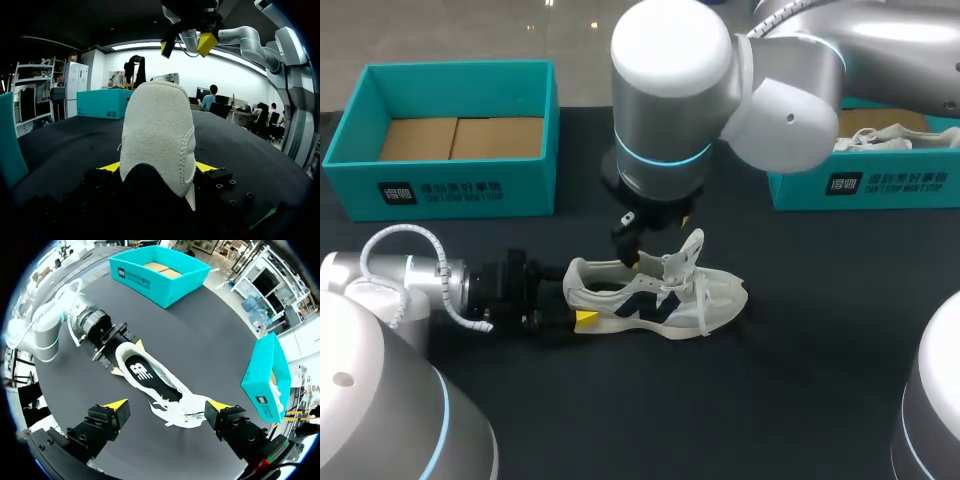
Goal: Take the shoe out of the shoebox, open the shoe tongue, remove and reinsert the insole, then place the shoe into the shoebox
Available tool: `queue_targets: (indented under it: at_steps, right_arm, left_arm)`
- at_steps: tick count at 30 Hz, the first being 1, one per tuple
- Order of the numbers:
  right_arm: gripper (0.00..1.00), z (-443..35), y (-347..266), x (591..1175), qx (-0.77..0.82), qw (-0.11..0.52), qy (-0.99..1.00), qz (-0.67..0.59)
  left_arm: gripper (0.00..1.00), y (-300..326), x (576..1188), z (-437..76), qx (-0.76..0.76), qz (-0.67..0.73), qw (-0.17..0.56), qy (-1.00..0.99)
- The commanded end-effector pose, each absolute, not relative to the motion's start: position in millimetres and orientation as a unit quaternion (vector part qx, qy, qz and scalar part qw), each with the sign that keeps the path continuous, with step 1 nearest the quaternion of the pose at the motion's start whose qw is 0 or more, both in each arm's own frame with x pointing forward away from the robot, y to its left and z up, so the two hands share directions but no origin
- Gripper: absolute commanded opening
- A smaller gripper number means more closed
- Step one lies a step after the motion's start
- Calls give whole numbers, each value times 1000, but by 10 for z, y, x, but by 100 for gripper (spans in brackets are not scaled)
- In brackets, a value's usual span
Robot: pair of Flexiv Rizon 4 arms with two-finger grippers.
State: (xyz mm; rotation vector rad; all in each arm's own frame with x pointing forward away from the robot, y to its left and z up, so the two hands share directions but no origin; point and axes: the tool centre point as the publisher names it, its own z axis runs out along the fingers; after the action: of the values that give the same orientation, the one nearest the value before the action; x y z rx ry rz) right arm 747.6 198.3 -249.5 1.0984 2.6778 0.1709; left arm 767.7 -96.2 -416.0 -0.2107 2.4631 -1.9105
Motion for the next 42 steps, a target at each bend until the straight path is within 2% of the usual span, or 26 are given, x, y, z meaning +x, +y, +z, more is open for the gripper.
queue_targets:
  at_steps: [1, 6, 8, 9, 27, 33, 42]
  right_arm:
    - [100, -2501, 2015, 7484, 140, 136, 980, 36]
    - [100, -2612, 2129, 7446, 45, 119, 992, 29]
    - [25, -2675, 2145, 7439, 48, 117, 992, 19]
    - [0, -2700, 2157, 7436, 44, 114, 992, 24]
    - [0, -2729, 2178, 7421, 49, 115, 992, 3]
    - [0, -3034, 2356, 7557, 64, 122, 989, 44]
    - [0, -3295, 2474, 7745, 48, 111, 992, 31]
  left_arm:
    - [0, -958, 7670, -4166, -68, -611, 9, 789]
    - [0, -958, 7670, -4166, -68, -611, 9, 789]
    - [0, -958, 7670, -4166, -68, -611, 9, 789]
    - [0, -958, 7670, -4166, -68, -611, 9, 789]
    - [0, -958, 7670, -4166, -68, -611, 9, 789]
    - [0, -958, 7670, -4166, -68, -611, 9, 789]
    - [0, -958, 7670, -4166, -68, -611, 9, 789]
